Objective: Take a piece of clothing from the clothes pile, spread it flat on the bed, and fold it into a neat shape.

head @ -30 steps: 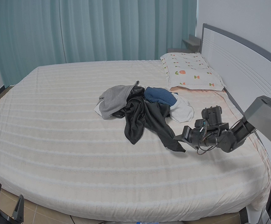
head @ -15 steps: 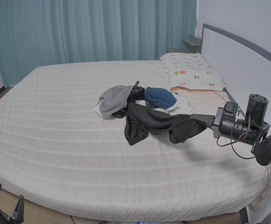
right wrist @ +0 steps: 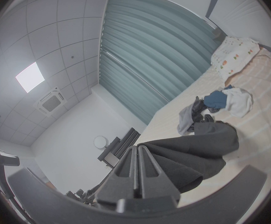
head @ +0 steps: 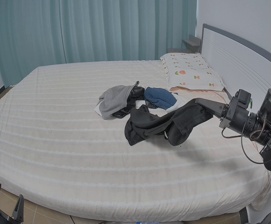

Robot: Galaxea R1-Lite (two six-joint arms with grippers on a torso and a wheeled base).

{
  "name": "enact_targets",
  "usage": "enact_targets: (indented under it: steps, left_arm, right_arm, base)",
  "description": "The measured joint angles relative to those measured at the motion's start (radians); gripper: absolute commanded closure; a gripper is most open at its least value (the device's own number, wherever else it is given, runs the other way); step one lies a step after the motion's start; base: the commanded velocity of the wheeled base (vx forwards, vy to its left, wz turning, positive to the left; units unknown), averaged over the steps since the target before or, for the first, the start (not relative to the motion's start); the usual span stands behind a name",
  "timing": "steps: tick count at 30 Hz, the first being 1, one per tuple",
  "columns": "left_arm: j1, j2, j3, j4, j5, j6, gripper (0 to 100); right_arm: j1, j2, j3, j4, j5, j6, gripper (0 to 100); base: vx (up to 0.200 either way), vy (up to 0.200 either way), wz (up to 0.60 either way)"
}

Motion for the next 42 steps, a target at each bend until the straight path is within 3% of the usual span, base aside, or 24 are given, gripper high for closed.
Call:
enact_targets:
  steps: [7, 15, 21, 27, 34, 42]
  left_arm:
    - [-0.001, 0.056, -0.097, -0.051, -0.01, -0.094, 0]
    - [-0.02, 0.34, -0.208, -0.12, -0.03, -0.056, 0]
    - [-0.083, 0.607, -0.225, -0.249, -0.051, -0.057, 0]
    - [-0.201, 0.885, -0.233, -0.397, -0.062, -0.124, 0]
    - [-0.303, 1.186, -0.248, -0.615, -0.061, -0.18, 0]
    - [-0.418, 1.542, -0.293, -0.853, -0.013, -0.219, 0]
  right_arm:
    - [0.019, -0.039, -0.042, 0.006, -0.001, -0.003, 100]
    - [0.021, -0.036, -0.097, 0.088, -0.013, -0.051, 100]
    - [0.021, -0.018, -0.219, 0.293, -0.147, -0.102, 100]
    - [0.056, -0.005, -0.338, 0.417, -0.266, -0.147, 100]
    - [0.087, -0.009, -0.431, 0.471, -0.343, -0.16, 100]
    - [0.128, -0.042, -0.478, 0.51, -0.379, -0.166, 100]
  base:
    - [0.0, 0.0, 0.0]
    - [0.0, 0.0, 0.0]
    - [0.0, 0.0, 0.0]
    - [0.0, 0.0, 0.0]
    - [0.0, 0.0, 0.0]
    - [0.0, 0.0, 0.0]
